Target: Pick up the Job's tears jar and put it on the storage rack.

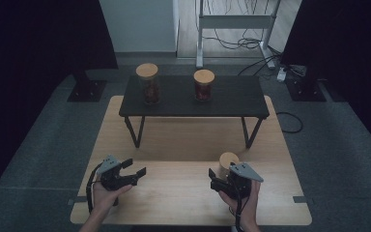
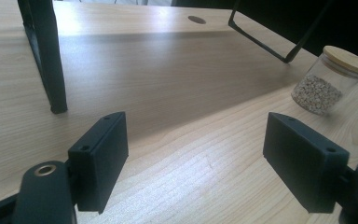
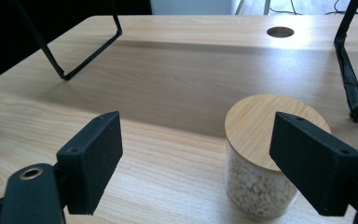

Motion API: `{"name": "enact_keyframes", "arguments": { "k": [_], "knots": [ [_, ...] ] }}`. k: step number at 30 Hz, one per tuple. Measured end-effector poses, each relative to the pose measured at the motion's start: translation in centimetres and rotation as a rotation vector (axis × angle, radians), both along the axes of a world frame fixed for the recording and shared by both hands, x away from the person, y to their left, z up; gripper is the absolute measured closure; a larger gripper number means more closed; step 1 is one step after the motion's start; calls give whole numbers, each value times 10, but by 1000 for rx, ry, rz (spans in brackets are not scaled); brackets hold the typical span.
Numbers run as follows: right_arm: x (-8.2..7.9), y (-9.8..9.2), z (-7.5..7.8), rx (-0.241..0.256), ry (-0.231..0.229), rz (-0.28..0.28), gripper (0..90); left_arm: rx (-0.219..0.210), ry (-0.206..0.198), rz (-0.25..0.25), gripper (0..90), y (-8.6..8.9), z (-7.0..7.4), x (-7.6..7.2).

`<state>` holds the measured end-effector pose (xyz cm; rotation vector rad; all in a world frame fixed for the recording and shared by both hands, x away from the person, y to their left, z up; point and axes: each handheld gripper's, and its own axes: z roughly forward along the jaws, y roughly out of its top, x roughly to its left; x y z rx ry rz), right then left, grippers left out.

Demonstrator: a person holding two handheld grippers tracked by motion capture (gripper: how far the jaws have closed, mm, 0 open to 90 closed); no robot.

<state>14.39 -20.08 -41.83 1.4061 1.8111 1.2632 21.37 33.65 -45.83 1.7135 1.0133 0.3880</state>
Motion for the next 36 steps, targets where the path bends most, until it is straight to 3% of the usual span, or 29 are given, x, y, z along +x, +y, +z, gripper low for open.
{"name": "enact_keyframes", "arguments": {
  "k": [14, 22, 28, 36],
  "knots": [
    [-5, 1, -1, -17, 6, -21, 167, -6, -6, -14, 223, -1, 1, 3],
    [-12, 5, 1, -63, -7, -44, 165, 0, -3, -14, 223, -3, 2, 3],
    [-16, 4, 4, -69, 19, -63, 157, 0, -3, -20, 223, -3, 1, 3],
    [-19, -2, 0, -74, 93, -88, 140, -3, -5, -24, 224, -4, 2, 3]
  ]
}}
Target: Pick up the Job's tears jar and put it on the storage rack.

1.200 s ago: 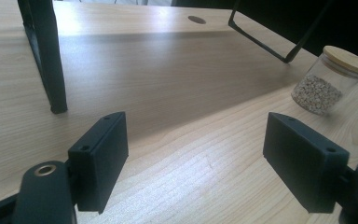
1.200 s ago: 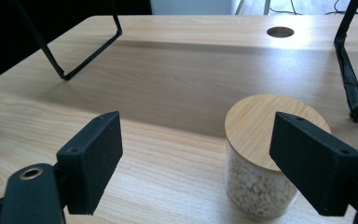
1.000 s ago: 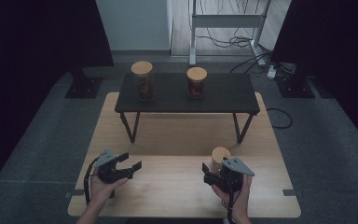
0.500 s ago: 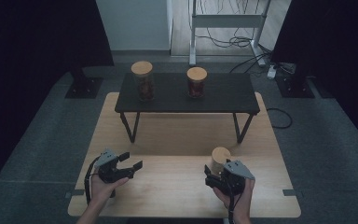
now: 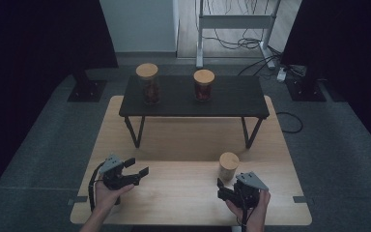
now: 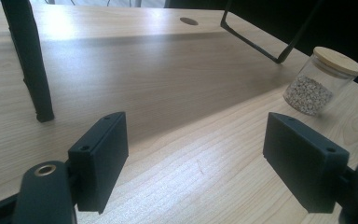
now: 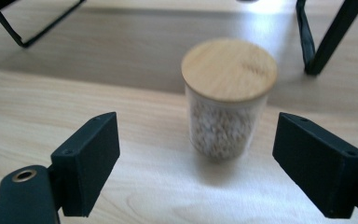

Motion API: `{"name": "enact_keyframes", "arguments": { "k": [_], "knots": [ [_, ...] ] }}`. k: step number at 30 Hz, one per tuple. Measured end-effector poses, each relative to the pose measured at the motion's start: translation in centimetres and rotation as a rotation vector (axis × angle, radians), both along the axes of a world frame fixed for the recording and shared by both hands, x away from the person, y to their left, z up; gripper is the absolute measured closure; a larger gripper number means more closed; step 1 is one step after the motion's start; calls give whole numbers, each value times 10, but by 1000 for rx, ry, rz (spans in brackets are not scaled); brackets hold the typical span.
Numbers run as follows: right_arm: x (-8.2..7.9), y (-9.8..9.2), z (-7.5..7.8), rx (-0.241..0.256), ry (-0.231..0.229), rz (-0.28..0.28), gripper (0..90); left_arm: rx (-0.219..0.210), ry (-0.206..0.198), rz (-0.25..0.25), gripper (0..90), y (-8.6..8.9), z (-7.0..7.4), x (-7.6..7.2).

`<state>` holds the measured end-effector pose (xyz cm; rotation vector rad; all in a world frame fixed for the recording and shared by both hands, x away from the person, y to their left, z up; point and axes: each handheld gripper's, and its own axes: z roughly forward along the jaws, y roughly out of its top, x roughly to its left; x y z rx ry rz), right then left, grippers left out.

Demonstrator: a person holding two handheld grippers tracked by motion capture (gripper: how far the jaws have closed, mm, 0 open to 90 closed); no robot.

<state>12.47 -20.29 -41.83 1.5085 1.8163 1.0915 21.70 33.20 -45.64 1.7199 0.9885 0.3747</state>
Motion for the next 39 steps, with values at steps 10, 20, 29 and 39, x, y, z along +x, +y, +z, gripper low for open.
{"name": "enact_keyframes", "arguments": {
  "k": [10, 20, 29, 39],
  "knots": [
    [8, -1, -4, -17, 61, -26, 133, 2, -1, -8, 225, -3, 1, 0],
    [29, 3, -7, -35, 95, -41, 132, 0, 0, -4, 226, -2, 1, 1],
    [50, 8, -12, -63, 135, -58, 128, -1, 2, 0, 227, 0, 0, 2],
    [69, 16, -13, -82, 141, -77, 128, 1, 4, -2, 227, -1, 0, 2]
  ]
}}
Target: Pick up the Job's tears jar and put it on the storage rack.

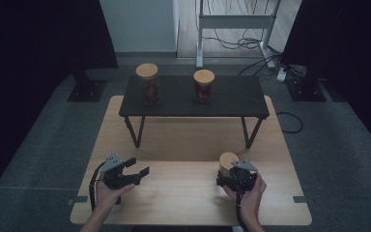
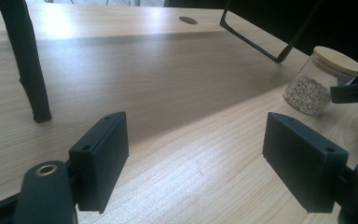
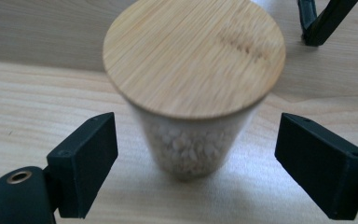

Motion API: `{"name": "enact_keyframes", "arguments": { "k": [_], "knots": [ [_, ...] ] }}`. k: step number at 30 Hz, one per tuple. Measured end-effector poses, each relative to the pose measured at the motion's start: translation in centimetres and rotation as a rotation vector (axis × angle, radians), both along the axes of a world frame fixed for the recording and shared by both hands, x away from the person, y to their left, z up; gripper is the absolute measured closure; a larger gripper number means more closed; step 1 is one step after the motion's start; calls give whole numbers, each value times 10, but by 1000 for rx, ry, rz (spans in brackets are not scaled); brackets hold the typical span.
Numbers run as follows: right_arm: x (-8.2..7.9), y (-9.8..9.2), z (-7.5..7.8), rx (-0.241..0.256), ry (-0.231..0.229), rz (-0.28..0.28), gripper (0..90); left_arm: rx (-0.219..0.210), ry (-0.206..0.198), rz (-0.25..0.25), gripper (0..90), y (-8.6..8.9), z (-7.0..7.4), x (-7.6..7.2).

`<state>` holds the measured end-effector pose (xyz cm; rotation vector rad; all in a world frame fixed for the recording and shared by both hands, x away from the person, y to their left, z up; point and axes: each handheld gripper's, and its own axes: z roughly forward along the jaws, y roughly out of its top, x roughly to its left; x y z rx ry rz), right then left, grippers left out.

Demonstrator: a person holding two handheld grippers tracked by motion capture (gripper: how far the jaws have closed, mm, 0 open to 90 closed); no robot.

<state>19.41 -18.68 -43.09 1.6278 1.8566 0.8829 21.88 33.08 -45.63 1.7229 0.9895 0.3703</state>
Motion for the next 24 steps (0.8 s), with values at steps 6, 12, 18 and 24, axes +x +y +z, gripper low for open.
{"name": "enact_keyframes", "arguments": {
  "k": [6, 12, 18, 24],
  "knots": [
    [9, 3, -1, -11, 3, -7, 130, -1, -2, 1, 227, 1, 0, 0],
    [14, 5, -3, -17, 7, -9, 131, -3, -3, 2, 227, 2, 1, 0],
    [20, 8, -4, -22, 12, -9, 133, -3, -4, 4, 227, 2, 1, 0],
    [24, 11, -6, -25, 15, -22, 154, -5, -3, 7, 227, 3, 0, 0]
  ]
}}
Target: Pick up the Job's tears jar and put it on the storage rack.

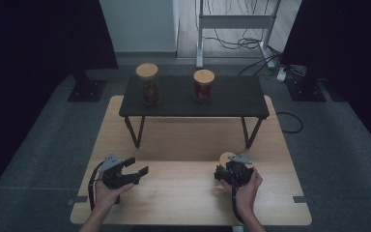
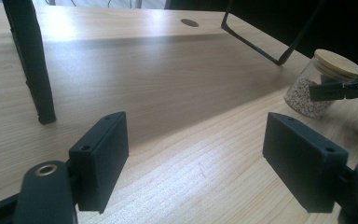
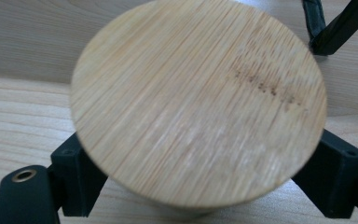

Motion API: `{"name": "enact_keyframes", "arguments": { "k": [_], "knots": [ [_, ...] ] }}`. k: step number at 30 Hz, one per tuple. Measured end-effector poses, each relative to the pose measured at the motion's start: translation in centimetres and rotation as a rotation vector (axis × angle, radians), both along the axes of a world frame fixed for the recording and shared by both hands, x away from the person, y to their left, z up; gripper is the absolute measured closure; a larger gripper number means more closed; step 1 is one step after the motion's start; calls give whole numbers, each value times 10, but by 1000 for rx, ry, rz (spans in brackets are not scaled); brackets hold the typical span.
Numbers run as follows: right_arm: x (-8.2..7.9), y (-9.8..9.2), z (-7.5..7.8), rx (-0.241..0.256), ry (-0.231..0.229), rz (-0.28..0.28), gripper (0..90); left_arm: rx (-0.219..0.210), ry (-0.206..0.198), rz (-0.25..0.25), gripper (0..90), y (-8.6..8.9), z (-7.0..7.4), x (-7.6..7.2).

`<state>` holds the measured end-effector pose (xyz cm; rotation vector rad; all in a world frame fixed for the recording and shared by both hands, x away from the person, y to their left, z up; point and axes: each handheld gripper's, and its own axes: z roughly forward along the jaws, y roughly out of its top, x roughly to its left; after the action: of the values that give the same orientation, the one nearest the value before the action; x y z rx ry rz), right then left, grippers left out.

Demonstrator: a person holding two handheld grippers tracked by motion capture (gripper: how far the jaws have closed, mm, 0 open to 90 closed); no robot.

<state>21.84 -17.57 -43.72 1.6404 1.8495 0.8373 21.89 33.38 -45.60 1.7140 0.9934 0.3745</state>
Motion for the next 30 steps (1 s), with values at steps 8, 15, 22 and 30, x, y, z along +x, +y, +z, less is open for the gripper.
{"name": "enact_keyframes", "arguments": {
  "k": [8, 15, 22, 30],
  "knots": [
    [0, 1, -3, 6, -9, 3, 219, 1, 3, 2, 226, 0, -1, 1],
    [-1, 1, -5, -4, -23, 14, 248, 0, 4, 4, 226, 1, -1, 1],
    [-3, 0, -6, -7, -34, 24, 250, 3, 4, 4, 227, 1, -1, 1],
    [-6, -1, -10, -6, -55, 29, 251, 2, 6, 4, 227, 1, -2, 1]
  ]
}}
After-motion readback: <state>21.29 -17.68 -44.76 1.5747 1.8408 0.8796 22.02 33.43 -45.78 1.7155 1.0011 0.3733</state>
